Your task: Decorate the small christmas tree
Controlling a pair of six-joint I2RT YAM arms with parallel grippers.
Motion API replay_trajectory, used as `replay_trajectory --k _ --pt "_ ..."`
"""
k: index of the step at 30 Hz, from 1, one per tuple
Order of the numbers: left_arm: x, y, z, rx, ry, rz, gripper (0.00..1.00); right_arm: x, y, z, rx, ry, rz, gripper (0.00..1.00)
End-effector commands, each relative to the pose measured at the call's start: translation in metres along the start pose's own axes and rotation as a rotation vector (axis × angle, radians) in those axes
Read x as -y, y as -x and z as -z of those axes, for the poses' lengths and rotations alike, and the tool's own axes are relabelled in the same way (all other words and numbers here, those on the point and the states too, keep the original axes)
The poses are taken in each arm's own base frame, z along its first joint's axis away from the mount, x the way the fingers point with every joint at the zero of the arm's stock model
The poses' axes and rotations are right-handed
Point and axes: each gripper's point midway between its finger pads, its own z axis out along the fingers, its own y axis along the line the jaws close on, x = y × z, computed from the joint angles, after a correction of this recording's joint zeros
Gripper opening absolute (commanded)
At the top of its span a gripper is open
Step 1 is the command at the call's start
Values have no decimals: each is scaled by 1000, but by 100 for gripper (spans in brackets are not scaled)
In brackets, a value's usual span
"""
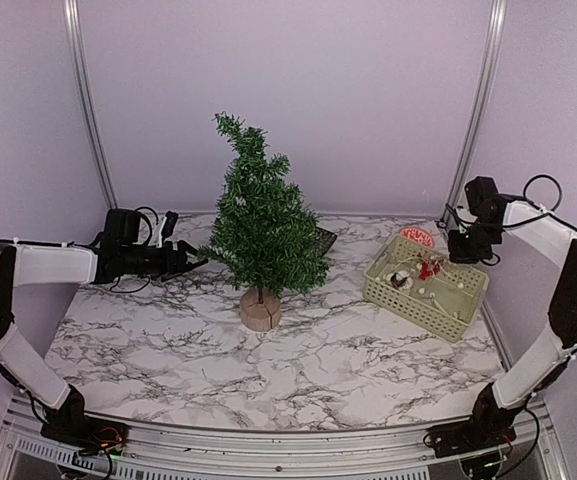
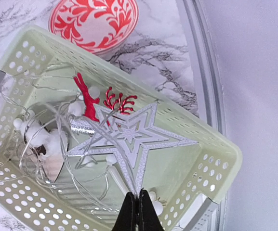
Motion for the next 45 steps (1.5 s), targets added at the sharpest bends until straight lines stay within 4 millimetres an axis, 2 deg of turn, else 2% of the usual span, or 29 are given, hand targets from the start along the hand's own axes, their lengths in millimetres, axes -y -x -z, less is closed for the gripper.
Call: replay_trajectory --k 1,5,10,12,17,20,27,30,34,40,42,45 --pt "8 16 17 35 35 -45 76 5 4 23 29 -10 3 0" --pt "8 16 24 47 46 -47 76 0 -3 21 0 18 11 0" --pt "14 20 34 81 53 -47 76 -4 17 47 96 55 10 0" --pt "15 20 37 88 55 -49 76 -6 18 50 100 67 22 0" --pt "16 17 39 81 55 -53 77 -17 -3 29 25 124 27 0" --pt "17 17 40 82 51 -56 77 -23 -9 16 21 154 14 0" --pt "18 14 42 75 48 -61 77 -36 -31 -35 -55 203 7 0" --pt "19 13 43 71 52 -66 77 -37 -37 -49 -75 203 3 1" --pt "19 13 44 68 57 -72 77 -35 -46 -58 -101 189 1 13" --pt "18 14 44 67 59 -75 77 -31 -59 -62 -128 167 6 19" --pt "18 14 43 65 59 -74 77 -32 -61 -62 -129 173 6 15" --pt "18 14 43 64 56 -74 77 -34 -60 -59 -127 182 7 1"
